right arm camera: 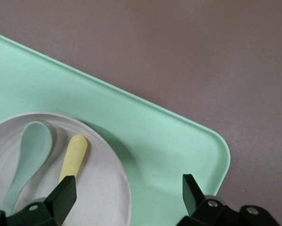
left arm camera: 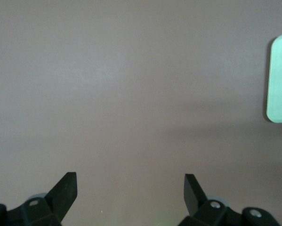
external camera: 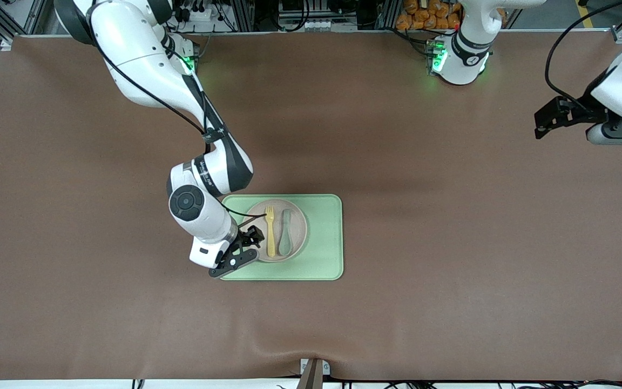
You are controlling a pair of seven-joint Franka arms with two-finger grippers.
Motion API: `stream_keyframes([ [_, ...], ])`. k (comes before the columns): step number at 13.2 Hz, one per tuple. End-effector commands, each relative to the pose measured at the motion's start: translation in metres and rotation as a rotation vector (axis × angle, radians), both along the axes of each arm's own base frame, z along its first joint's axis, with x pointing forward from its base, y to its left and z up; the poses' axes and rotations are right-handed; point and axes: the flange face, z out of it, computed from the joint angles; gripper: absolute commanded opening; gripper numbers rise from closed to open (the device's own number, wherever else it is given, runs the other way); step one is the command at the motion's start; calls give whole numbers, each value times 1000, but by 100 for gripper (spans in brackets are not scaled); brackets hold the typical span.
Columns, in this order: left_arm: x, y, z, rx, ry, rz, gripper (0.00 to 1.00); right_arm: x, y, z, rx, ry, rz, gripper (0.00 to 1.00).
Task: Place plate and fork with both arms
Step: 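Lower the right gripper over the yellow fork on the plate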
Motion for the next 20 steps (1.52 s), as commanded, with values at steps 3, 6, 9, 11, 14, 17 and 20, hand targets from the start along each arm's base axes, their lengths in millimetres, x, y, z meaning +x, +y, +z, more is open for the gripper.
stream_keyframes([
  [3, 18, 9, 3, 11, -37, -11, 100, -24, 41, -5, 3, 42, -115, 100],
  [6, 20, 7, 0, -2, -31, -11, 100, -44, 46, -26, -25, 99, -157, 100],
  [9, 21, 8, -1, -16, -30, -4, 100, -54, 41, -42, -43, 133, -183, 100],
  [11, 21, 12, -2, -14, -28, 0, 100, -67, 52, -46, -51, 150, -201, 100],
  [14, 21, 18, 0, -13, -32, -23, 100, -77, 64, -49, -54, 156, -226, 100],
  [17, 21, 22, 0, -16, -32, 0, 100, -78, 65, -52, -58, 159, -225, 100],
  [20, 21, 22, -2, -15, -28, 26, 100, -78, 65, -53, -58, 159, -225, 100],
])
